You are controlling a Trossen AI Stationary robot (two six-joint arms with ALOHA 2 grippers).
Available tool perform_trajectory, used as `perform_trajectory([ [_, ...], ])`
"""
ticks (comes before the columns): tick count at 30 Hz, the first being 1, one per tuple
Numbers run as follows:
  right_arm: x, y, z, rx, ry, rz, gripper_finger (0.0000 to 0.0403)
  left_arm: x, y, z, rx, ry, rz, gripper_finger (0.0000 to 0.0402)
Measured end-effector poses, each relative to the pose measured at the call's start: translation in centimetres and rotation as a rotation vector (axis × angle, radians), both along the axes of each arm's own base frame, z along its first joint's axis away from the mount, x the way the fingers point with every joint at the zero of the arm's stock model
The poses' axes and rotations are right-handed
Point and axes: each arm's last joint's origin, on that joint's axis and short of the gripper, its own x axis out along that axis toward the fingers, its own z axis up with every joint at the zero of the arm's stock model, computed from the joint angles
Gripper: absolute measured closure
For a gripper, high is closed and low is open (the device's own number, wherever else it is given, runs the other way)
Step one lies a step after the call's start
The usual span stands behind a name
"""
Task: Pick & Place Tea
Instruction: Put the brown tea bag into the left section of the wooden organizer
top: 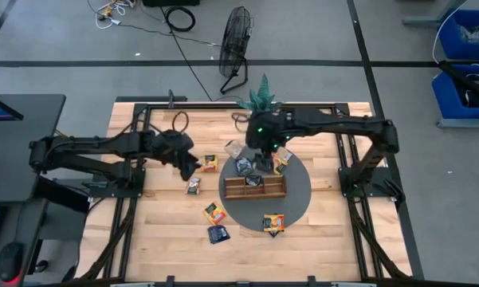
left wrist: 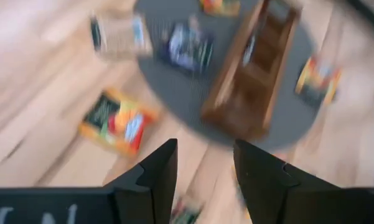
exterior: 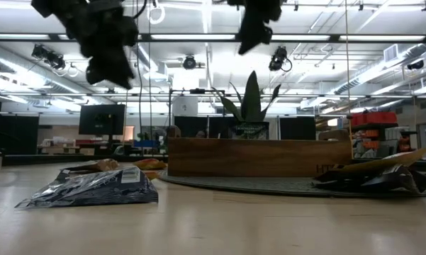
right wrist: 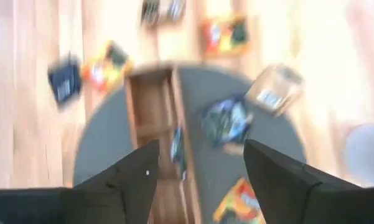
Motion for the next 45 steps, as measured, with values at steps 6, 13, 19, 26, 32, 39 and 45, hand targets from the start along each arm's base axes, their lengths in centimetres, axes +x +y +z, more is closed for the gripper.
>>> perform_trajectory([
  [6,0.2,0.4,1.7,-0.024,-0.145,-0.035,0.0184,-0.8,-0.6,-2.0,0.142,0.126,-0.141,0.0209],
  [13,0.9,1.6,0.7,-0.027,-0.145,0.022,0.0188,-1.6,-0.7,-6.8,0.286,0.168,-0.321,0.0157],
  [19,1.5,2.3,-0.3,0.026,-0.19,0.044,0.0188,-2.1,-0.6,-10.0,0.272,0.153,-0.418,0.0151],
  [26,2.1,3.1,-1.5,0.06,-0.218,0.037,0.0188,-1.6,0.6,-12.7,0.236,0.24,-0.441,0.0164],
  [32,2.2,3.9,-1.6,0.071,-0.227,0.044,0.0188,-0.5,1.5,-13.5,0.207,0.189,-0.425,0.0179],
  [39,2.3,4.0,-1.5,0.084,-0.231,0.025,0.0188,-0.3,1.6,-14.0,0.162,0.204,-0.382,0.0273],
  [45,2.3,3.9,-1.5,0.063,-0.234,0.008,0.0188,-0.3,1.5,-14.0,0.112,0.202,-0.348,0.039],
])
